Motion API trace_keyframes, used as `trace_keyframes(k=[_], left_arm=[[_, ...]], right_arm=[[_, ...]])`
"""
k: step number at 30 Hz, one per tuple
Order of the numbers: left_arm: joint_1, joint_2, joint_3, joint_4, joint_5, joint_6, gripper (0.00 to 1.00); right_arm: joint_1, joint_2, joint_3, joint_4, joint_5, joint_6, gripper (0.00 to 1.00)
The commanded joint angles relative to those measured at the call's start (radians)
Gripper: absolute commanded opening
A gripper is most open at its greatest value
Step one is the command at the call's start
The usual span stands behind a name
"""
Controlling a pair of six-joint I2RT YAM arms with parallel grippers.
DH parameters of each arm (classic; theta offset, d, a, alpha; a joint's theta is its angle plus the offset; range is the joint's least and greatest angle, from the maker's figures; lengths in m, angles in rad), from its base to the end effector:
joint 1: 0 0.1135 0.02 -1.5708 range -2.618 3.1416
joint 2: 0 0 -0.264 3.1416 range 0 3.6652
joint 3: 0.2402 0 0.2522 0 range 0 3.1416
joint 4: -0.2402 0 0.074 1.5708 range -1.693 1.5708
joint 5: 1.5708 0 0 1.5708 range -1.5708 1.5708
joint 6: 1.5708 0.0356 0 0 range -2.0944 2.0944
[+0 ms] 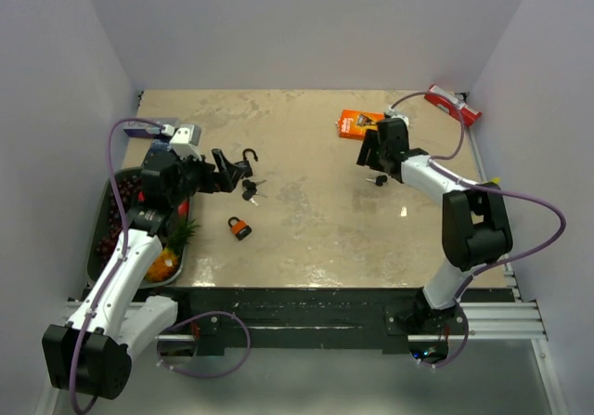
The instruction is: Unlock with the key
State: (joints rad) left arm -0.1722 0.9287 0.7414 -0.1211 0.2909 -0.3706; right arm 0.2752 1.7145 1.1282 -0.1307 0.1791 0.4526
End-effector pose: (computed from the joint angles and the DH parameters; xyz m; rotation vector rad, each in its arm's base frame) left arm 0.2118 -0.0472 0.3054 0.0143 1.9168 -0.6425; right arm 0.3648 0.0964 0.2176 0.2945 2.2611 0.1777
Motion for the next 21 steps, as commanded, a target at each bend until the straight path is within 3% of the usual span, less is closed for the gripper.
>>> trace_keyframes(k=[1, 5, 21], left_arm=[[0.007, 0.018, 0.001, 0.057, 0.085, 0.032, 0.99], [0.007, 0.041, 0.007, 0.049, 0.091, 0.032, 0.99], [0.007, 0.050, -0.004, 0.057, 0.097, 0.033, 0.98]], right_arm=[[-0.082, -0.033, -0.013, -0.081, -0.004, -0.083, 0.68], [-0.137, 0.002, -0.025, -0.086, -0.044, -0.091, 0.64], [-0.146, 0.094, -0.025, -0.072, -0.104, -0.077, 0.58]])
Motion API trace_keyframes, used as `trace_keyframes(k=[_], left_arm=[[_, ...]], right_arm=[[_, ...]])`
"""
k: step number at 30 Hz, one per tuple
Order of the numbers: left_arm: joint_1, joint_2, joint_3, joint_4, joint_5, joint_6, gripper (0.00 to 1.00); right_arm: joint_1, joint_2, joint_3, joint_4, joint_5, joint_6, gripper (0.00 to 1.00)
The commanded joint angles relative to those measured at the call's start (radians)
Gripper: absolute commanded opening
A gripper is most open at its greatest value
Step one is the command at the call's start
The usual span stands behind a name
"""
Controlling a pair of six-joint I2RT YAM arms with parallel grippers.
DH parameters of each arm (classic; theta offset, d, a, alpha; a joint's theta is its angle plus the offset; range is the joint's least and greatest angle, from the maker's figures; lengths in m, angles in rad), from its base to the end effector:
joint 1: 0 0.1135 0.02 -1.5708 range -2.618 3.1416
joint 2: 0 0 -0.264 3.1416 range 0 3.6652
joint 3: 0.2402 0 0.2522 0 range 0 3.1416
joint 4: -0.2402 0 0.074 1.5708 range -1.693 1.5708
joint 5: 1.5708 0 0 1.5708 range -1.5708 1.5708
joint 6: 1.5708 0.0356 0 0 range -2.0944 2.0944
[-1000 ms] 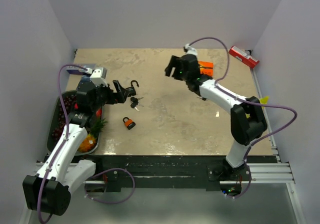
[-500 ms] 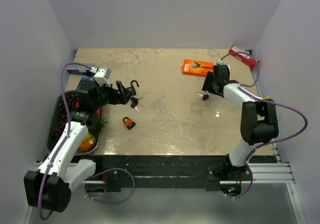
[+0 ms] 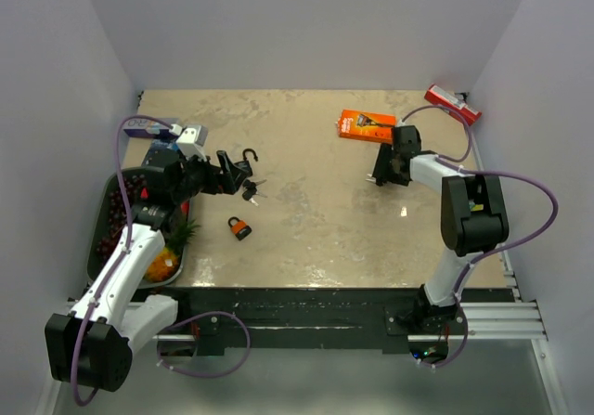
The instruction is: Unlock with the key
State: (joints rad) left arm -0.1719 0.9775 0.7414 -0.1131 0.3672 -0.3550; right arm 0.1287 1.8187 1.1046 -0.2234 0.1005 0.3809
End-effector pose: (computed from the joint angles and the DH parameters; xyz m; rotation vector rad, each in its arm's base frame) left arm 0.2198 -0.0511 0.2967 0.0739 1.9581 -0.7027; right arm 0.3713 0.0444 0.1661 0.3558 2.4781 0.0849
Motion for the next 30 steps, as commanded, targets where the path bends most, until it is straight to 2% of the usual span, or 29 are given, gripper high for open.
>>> trace_keyframes(k=[1, 10, 24, 30], left_arm=[[0.006, 0.001, -0.004, 0.050, 0.022, 0.017, 0.98], [0.006, 0.001, -0.005, 0.052, 0.021, 0.014, 0.98], [0.006, -0.008, -0.007, 0.052, 0.018, 0.014, 0.98], [0.006, -0.008, -0.008, 0.052, 0.016, 0.014, 0.98]], right_arm=[[0.000, -0.010, -0.008, 0.024, -0.033, -0.005, 0.57], [0.000, 0.039, 0.014, 0.038, -0.064, -0.002, 0.52], [0.003, 0.008, -0.017, 0.045, -0.096, -0.002, 0.20], [0.002, -0.036, -0.061, 0.084, -0.183, 0.009, 0.07]])
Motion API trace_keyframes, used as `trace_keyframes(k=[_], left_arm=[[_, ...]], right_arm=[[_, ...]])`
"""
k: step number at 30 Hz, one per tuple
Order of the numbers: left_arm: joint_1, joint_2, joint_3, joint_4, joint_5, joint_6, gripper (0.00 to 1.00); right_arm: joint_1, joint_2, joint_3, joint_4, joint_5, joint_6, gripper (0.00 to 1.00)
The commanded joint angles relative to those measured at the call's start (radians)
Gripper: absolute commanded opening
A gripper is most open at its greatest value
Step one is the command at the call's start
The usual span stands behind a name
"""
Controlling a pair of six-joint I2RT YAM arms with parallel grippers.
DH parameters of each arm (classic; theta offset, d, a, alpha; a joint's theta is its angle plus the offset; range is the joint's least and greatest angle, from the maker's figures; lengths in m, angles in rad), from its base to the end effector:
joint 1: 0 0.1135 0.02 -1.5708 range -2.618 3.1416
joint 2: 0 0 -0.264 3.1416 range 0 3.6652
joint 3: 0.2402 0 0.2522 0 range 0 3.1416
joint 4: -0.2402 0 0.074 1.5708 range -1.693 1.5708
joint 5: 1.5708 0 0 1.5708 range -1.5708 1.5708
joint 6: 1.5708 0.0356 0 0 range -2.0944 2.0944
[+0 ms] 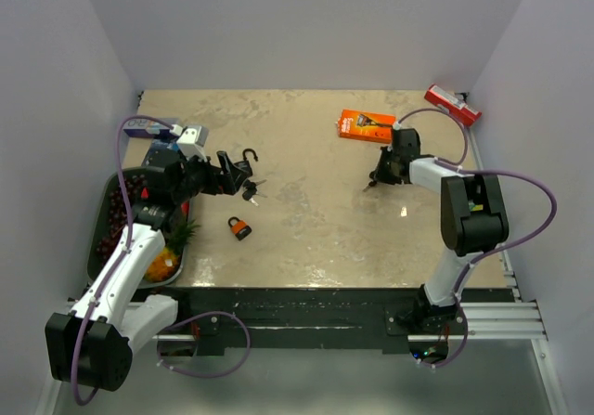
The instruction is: Unlock with the key
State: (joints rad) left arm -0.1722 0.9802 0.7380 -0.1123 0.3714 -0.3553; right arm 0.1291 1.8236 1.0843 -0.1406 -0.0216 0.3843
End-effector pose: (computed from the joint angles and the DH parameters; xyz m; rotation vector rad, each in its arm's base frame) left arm 0.2201 -0.0514 0.2951 0.0756 1.9636 -0.7070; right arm 0.3741 0.0493 0.1639 0.3044 2.4481 0.2512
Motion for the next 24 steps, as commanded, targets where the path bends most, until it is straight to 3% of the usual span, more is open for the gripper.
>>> trace_keyframes(k=[1, 6, 24], left_arm=[[0.007, -0.008, -0.005, 0.051, 0.014, 0.015, 0.98], [0.007, -0.005, -0.006, 0.051, 0.014, 0.015, 0.98], [0.007, 0.021, -0.015, 0.086, 0.083, 0.001, 0.98]], right_arm=[[0.003, -0.044, -0.052, 0.013, -0.072, 0.005, 0.05], [0.004, -0.041, -0.063, 0.029, -0.092, 0.001, 0.00], [0.035, -0.178, -0.156, 0.136, -0.255, 0.013, 0.00]])
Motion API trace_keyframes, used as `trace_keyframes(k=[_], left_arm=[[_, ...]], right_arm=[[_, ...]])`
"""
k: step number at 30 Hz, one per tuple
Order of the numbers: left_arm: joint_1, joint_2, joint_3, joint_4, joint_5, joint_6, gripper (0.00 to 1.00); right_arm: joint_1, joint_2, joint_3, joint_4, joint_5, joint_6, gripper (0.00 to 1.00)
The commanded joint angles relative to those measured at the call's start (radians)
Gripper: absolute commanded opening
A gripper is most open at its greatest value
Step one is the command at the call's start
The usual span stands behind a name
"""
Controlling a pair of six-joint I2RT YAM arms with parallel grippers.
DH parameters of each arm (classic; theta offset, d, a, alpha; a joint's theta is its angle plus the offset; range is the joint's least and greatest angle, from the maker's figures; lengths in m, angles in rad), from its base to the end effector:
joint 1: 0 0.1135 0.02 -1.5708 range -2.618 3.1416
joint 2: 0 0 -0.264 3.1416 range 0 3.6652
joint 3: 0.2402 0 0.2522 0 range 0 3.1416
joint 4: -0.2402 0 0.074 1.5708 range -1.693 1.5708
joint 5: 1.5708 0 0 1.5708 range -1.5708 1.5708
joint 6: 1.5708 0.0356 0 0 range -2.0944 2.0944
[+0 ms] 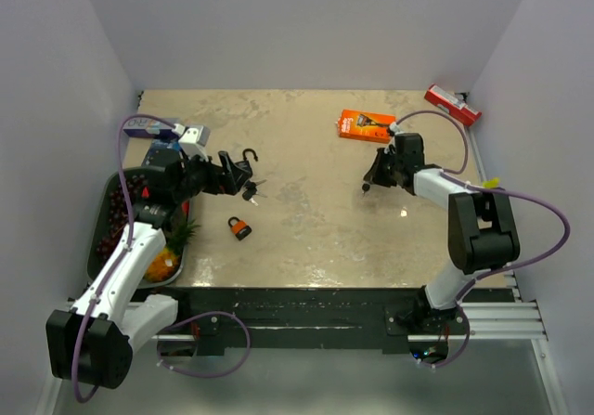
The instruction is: Unlock with the key
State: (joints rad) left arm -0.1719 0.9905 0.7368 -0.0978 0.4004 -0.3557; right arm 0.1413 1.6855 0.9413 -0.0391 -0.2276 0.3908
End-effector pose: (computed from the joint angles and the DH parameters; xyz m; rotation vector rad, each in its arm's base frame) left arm 0.2220 -0.0526 0.2941 0.0959 1.9609 -0.7348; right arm 0.3435 0.0570 0.1773 0.1846 2.3834 0.5241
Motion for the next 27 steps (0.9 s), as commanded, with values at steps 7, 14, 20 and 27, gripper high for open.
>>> trace_keyframes(k=[7, 14, 20, 27], left_arm=[[0.006, 0.036, -0.014, 0.076, 0.078, -0.005, 0.98], [0.006, 0.040, -0.014, 0.075, 0.080, -0.006, 0.98], [0.006, 0.043, -0.013, 0.075, 0.083, -0.006, 0.98], [0.006, 0.040, -0.013, 0.075, 0.084, -0.006, 0.98]], right_arm=[[0.023, -0.029, 0.008, -0.013, 0.077, 0.032, 0.14], [0.024, 0.011, 0.059, -0.024, 0.152, 0.063, 0.35], [0.023, 0.060, 0.099, -0.036, 0.198, 0.062, 0.41], [0.023, 0.097, 0.119, -0.013, 0.211, 0.048, 0.45]])
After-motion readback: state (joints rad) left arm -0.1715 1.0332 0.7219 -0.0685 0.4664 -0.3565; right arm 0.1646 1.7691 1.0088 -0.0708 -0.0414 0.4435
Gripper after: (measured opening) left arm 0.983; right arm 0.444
